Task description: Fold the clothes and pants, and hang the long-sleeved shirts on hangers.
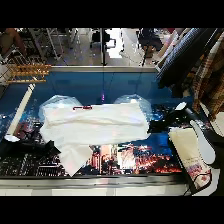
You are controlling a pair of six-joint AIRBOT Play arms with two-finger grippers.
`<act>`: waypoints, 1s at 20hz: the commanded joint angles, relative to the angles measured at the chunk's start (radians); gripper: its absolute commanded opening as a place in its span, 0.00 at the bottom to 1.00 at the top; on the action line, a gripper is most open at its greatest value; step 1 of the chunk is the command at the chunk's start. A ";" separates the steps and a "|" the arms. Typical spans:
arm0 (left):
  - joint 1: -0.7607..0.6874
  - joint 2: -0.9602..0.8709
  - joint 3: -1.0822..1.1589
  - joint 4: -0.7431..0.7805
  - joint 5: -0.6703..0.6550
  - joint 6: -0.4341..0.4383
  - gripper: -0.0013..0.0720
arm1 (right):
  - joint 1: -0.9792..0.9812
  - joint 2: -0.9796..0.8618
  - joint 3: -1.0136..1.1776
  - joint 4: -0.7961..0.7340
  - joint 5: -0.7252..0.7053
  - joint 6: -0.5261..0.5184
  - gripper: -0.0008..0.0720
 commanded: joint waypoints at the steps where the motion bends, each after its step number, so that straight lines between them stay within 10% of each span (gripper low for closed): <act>1: 0.136 0.046 0.015 0.024 -0.187 0.048 0.02 | 0.003 0.109 -0.063 -0.015 0.083 -0.024 0.03; 8: 0.380 0.110 0.061 -0.426 -0.262 0.091 0.02 | 0.003 0.365 -0.209 0.013 -0.046 0.074 0.03; 20: -0.003 -0.457 0.533 -0.796 0.229 0.067 0.03 | 0.116 -0.049 0.077 0.221 -0.576 0.209 0.03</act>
